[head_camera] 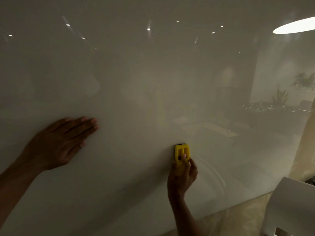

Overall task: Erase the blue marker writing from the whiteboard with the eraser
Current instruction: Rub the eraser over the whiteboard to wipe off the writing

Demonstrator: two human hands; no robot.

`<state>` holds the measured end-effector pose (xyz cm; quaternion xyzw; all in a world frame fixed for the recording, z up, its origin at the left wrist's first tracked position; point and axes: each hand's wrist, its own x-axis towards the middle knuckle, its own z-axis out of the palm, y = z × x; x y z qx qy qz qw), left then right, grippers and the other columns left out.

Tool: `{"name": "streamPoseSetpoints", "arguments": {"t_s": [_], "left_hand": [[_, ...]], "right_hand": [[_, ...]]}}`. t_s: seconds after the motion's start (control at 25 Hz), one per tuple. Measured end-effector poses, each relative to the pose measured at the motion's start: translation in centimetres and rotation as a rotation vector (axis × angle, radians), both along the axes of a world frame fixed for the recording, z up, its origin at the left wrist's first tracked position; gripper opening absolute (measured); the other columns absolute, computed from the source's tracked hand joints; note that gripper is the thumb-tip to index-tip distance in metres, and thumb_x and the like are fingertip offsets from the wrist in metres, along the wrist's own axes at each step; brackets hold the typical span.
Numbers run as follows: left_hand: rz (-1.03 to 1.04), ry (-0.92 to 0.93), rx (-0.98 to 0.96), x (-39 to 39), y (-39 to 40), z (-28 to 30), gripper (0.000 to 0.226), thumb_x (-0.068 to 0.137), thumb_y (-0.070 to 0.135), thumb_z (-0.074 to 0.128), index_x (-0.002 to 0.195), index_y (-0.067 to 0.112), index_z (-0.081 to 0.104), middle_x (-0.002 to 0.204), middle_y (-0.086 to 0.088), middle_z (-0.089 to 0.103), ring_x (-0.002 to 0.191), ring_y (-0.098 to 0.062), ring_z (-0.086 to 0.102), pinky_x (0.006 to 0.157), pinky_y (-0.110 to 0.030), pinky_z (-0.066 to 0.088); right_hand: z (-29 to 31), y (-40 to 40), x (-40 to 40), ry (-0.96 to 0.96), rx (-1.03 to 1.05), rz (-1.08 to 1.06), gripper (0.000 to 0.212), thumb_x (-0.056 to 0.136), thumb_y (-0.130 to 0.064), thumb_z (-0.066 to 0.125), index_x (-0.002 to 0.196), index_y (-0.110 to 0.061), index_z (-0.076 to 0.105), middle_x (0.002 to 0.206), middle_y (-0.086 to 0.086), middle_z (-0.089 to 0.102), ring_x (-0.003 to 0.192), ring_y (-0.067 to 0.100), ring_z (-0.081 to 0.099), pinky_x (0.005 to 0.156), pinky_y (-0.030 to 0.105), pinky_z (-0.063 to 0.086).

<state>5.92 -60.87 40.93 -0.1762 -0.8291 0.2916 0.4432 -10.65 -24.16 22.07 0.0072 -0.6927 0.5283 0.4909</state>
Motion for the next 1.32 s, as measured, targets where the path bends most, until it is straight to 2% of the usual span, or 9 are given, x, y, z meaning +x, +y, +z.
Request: {"name": "streamPoseSetpoints", "arguments": {"t_s": [0.08, 0.2, 0.28, 0.44, 0.6, 0.84, 1.0, 1.16, 1.32], "left_hand": [[0.002, -0.032, -0.006, 0.0, -0.3, 0.3, 0.061, 0.11, 0.035, 0.037, 0.168, 0.017, 0.038, 0.177, -0.001, 0.033, 0.164, -0.021, 0.03, 0.126, -0.05, 0.032], [0.007, -0.06, -0.019, 0.3, -0.8, 0.6, 0.061, 0.111, 0.035, 0.037, 0.169, 0.017, 0.036, 0.178, -0.001, 0.032, 0.163, -0.023, 0.034, 0.124, -0.053, 0.038], [0.01, -0.053, -0.011, 0.5, -0.9, 0.5, 0.062, 0.111, 0.035, 0.036, 0.17, 0.017, 0.035, 0.178, -0.001, 0.031, 0.162, -0.023, 0.035, 0.124, -0.053, 0.038], [0.07, 0.089, 0.087, 2.3, -1.6, 1.4, 0.062, 0.111, 0.031, 0.037, 0.169, 0.012, 0.034, 0.178, -0.005, 0.03, 0.16, -0.029, 0.038, 0.125, -0.054, 0.033], [0.14, 0.116, 0.094, 5.7, -3.3, 2.1, 0.061, 0.111, 0.027, 0.035, 0.17, 0.012, 0.032, 0.179, -0.006, 0.028, 0.16, -0.032, 0.038, 0.125, -0.055, 0.034], [0.225, 0.072, 0.096, 9.0, -3.2, 1.6, 0.066, 0.104, 0.018, 0.038, 0.168, 0.006, 0.034, 0.177, -0.011, 0.03, 0.157, -0.035, 0.042, 0.123, -0.057, 0.04], [0.245, 0.067, 0.079, 10.1, -3.3, 1.7, 0.065, 0.102, 0.015, 0.038, 0.165, 0.003, 0.039, 0.174, -0.015, 0.037, 0.154, -0.038, 0.046, 0.12, -0.059, 0.043], [0.298, 0.093, 0.123, 10.4, -3.5, 0.3, 0.065, 0.105, 0.023, 0.038, 0.166, 0.002, 0.038, 0.174, -0.016, 0.035, 0.155, -0.039, 0.044, 0.122, -0.059, 0.039], [0.327, 0.121, 0.193, 9.2, -2.9, -1.0, 0.07, 0.108, 0.039, 0.039, 0.166, -0.001, 0.034, 0.175, -0.021, 0.031, 0.157, -0.045, 0.038, 0.124, -0.064, 0.032]], "right_hand": [[-0.2, 2.6, -1.9, -0.041, -0.032, 0.005, 0.045, 0.093, -0.03, 0.067, 0.115, 0.009, 0.071, 0.117, 0.029, 0.064, 0.109, 0.046, 0.06, 0.093, 0.05, 0.046], [-0.1, 3.4, -2.3, -0.299, -0.499, 0.042, 0.043, 0.09, -0.022, 0.078, 0.118, 0.01, 0.068, 0.114, 0.033, 0.061, 0.111, 0.052, 0.06, 0.093, 0.054, 0.046], [-0.6, 0.3, 0.0, -0.229, -0.326, 0.036, 0.046, 0.088, -0.032, 0.069, 0.114, 0.007, 0.067, 0.11, 0.03, 0.062, 0.106, 0.05, 0.06, 0.089, 0.05, 0.045], [-4.6, -6.2, 5.9, 0.04, 0.091, 0.204, 0.033, 0.09, -0.023, 0.069, 0.122, -0.015, 0.067, 0.125, 0.011, 0.06, 0.107, 0.038, 0.059, 0.09, 0.042, 0.046], [-2.6, -6.8, 6.7, 0.429, 0.657, 0.268, 0.035, 0.1, -0.016, 0.053, 0.127, -0.029, 0.072, 0.131, 0.014, 0.069, 0.112, 0.035, 0.061, 0.088, 0.04, 0.047], [7.3, -12.5, 8.6, 0.302, 0.355, 0.351, 0.039, 0.091, -0.018, 0.073, 0.129, -0.028, 0.07, 0.134, 0.014, 0.066, 0.105, 0.036, 0.059, 0.085, 0.04, 0.045], [6.8, -15.1, 9.9, 0.864, 0.988, 0.367, 0.034, 0.103, -0.012, 0.052, 0.118, -0.026, 0.078, 0.134, 0.013, 0.07, 0.104, 0.038, 0.069, 0.091, 0.042, 0.05], [6.0, -16.3, 11.0, 0.447, 0.555, 0.469, 0.044, 0.087, -0.011, 0.069, 0.128, -0.028, 0.07, 0.136, 0.013, 0.064, 0.104, 0.036, 0.06, 0.084, 0.04, 0.043], [0.2, -16.2, 10.9, 0.731, 1.04, 0.489, 0.04, 0.083, -0.014, 0.068, 0.12, -0.029, 0.073, 0.142, 0.01, 0.054, 0.107, 0.035, 0.063, 0.087, 0.039, 0.047]]}}
